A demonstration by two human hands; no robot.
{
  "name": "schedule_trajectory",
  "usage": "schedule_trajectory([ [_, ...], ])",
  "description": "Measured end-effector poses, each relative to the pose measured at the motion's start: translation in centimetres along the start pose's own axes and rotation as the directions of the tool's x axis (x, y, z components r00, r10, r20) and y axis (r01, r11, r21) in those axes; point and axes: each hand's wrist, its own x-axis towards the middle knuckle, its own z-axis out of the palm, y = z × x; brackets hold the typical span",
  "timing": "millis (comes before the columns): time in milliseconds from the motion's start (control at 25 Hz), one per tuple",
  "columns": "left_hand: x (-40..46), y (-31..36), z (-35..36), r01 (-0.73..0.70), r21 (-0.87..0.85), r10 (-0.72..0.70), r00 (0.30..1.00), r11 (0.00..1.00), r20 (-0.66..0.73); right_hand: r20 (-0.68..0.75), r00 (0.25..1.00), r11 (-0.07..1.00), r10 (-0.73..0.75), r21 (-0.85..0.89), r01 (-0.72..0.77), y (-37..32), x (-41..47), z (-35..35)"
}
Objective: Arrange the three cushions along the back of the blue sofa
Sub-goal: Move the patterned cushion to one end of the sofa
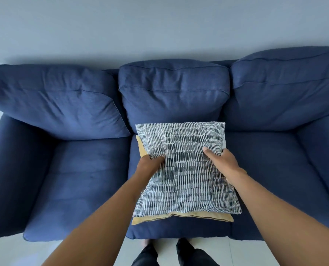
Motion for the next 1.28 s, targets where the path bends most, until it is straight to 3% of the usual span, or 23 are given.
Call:
schedule_trajectory([
  [160, -1.5, 1.0, -2.0, -0.03, -0.192, 0.026, 0.999, 0.981, -0.022, 0.043, 0.999, 0.994, -0.032, 0.105, 0.028, -2.8, -0.6, 0.0],
  [400, -4.9, -0.3, -8.8, -0.156, -0.395, 0.111, 0.984, 0.905, -0.136, 0.159, 0.956, 0.936, -0.245, 0.297, 0.19, -8.2, -4.0, 2.3],
  [760, -9.9, -7.1, -20.4, -0.253, -0.466, 0.133, 0.952, 0.848, -0.275, 0.247, 0.908, 0.91, -0.338, 0.331, 0.249, -9.7, -9.0, 13.8],
  [1280, -9.3, -18.0, -42.8, -0.346, -0.498, 0.192, 0.923, 0.795, -0.335, 0.158, 0.896, 0.881, -0.416, 0.313, 0.354, -12.5, -19.1, 36.2],
])
